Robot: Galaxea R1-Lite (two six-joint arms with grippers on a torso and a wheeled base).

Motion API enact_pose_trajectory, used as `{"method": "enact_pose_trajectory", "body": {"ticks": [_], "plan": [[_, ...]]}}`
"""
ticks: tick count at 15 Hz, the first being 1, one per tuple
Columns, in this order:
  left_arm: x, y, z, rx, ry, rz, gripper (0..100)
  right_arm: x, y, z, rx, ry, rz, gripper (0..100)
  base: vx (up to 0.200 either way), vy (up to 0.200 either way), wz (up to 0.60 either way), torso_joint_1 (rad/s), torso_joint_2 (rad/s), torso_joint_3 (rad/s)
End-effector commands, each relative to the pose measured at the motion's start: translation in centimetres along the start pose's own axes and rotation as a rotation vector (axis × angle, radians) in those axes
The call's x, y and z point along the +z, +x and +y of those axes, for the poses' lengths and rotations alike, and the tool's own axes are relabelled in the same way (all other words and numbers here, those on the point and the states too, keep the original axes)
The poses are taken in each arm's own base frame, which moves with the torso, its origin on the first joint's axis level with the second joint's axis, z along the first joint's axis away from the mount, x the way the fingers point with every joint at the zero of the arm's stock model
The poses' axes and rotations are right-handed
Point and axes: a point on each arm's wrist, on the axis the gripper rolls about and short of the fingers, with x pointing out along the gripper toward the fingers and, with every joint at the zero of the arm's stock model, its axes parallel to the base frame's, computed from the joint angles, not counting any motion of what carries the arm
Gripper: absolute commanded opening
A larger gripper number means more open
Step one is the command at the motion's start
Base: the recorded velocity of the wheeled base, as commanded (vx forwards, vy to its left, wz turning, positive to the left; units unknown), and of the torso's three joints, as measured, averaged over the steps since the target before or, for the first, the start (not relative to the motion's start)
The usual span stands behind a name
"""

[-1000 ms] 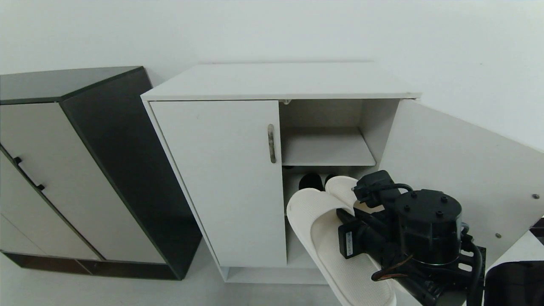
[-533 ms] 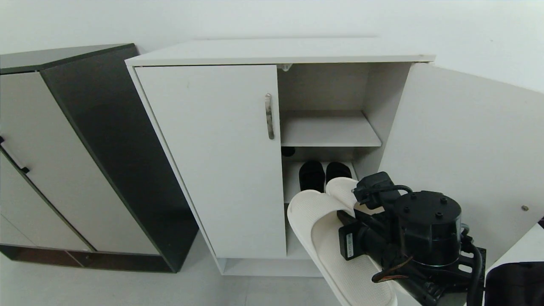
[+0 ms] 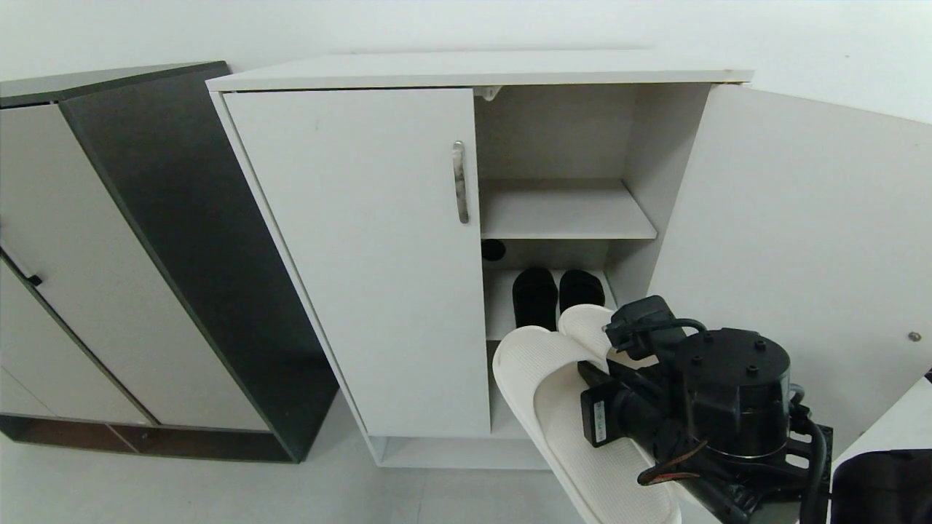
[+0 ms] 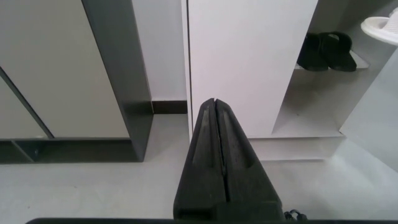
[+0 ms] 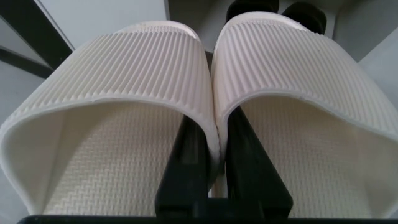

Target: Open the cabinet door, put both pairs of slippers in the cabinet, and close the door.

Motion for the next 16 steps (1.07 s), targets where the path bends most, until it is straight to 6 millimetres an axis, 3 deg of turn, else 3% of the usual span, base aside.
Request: {"method": "enact_pose_trajectory", "body": {"ticks": [1,10,16], "plan": [[0.0,0.0,0.0,0.001,0.000,0.000,0,-0.1,0.0,0.0,0.001,-0.005,0.004,0,0.000,0.000,0.00,0.000,0.00,0.000],[0.0,0.0,0.0,0.001,0.000,0.000,0,-0.4,0.2,0.3,0.005,-0.021,0.013,0,0.000,0.000,-0.07,0.000,0.00,0.001],[0.0,0.0,0.0,-0.001,0.000,0.000,0,4.1,4.4,4.7,-0.204,0.091,0.053,0,0.000,0.000,0.00,0.000,0.00,0.000]]}}
